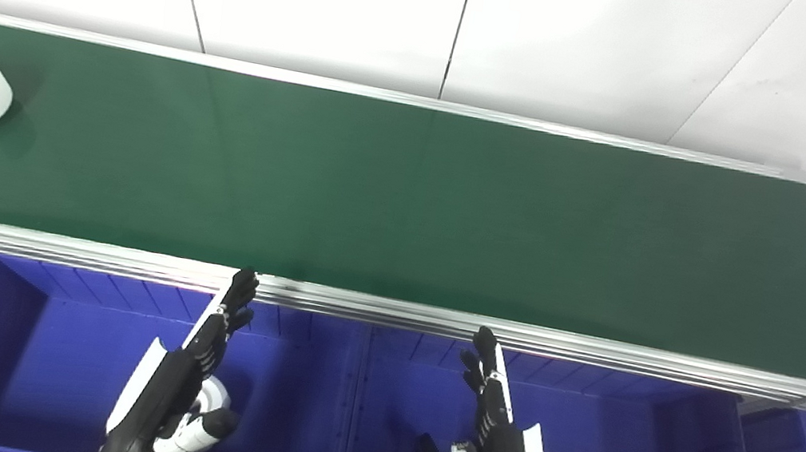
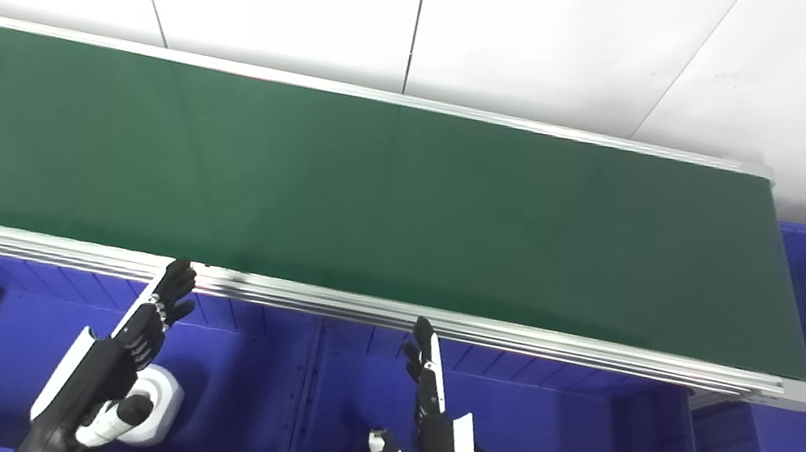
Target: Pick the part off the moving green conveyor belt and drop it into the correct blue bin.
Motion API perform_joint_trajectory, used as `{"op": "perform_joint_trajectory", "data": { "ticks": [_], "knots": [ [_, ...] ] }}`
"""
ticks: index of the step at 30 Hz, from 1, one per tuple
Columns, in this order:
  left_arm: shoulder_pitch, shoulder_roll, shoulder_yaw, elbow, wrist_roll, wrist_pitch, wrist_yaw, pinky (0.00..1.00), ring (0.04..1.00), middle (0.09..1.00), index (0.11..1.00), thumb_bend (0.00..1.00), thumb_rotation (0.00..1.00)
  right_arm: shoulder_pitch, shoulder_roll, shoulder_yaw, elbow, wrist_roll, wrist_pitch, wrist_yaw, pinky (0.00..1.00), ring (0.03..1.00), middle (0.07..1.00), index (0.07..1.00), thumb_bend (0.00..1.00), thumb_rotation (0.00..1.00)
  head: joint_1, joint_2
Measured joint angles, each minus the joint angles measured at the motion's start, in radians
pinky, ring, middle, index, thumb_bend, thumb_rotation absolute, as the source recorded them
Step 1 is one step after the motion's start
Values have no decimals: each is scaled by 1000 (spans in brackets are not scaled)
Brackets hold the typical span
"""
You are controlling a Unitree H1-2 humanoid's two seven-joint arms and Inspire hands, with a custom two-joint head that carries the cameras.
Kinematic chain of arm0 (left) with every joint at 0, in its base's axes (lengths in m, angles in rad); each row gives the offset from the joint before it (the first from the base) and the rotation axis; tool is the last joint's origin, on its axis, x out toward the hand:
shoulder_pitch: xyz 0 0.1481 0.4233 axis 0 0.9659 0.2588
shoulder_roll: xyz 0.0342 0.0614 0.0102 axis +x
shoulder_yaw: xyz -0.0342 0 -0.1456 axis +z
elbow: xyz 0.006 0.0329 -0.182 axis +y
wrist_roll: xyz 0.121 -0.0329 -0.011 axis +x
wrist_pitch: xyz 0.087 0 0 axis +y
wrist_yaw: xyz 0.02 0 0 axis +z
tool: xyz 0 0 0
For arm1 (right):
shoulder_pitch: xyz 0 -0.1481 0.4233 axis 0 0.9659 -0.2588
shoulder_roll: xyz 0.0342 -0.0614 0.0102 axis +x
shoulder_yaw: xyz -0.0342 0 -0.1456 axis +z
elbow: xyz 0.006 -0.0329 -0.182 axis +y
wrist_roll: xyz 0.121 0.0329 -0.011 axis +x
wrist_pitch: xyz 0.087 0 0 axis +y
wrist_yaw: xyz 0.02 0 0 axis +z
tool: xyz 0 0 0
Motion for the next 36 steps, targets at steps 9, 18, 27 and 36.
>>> {"op": "perform_joint_trajectory", "data": {
  "ticks": [9,18,27,36],
  "knots": [
    [0,-3,-1,2,6,-3,0,965,1000,1000,1000,893,854,0,0,-1,3,0,0,1,942,946,983,1000,896,1000,2,-5],
    [0,-3,-1,2,6,-3,0,959,1000,1000,1000,896,855,0,0,-2,3,3,0,4,951,951,986,1000,896,997,0,-5],
    [0,-7,-2,10,7,-3,0,959,1000,1000,1000,893,852,0,0,-2,6,7,0,8,949,949,985,1000,894,988,9,-8],
    [-1,-8,-2,21,7,-4,0,961,1000,1000,1000,881,844,0,0,-6,10,6,0,9,944,943,982,1000,894,982,8,-8]
  ]
}}
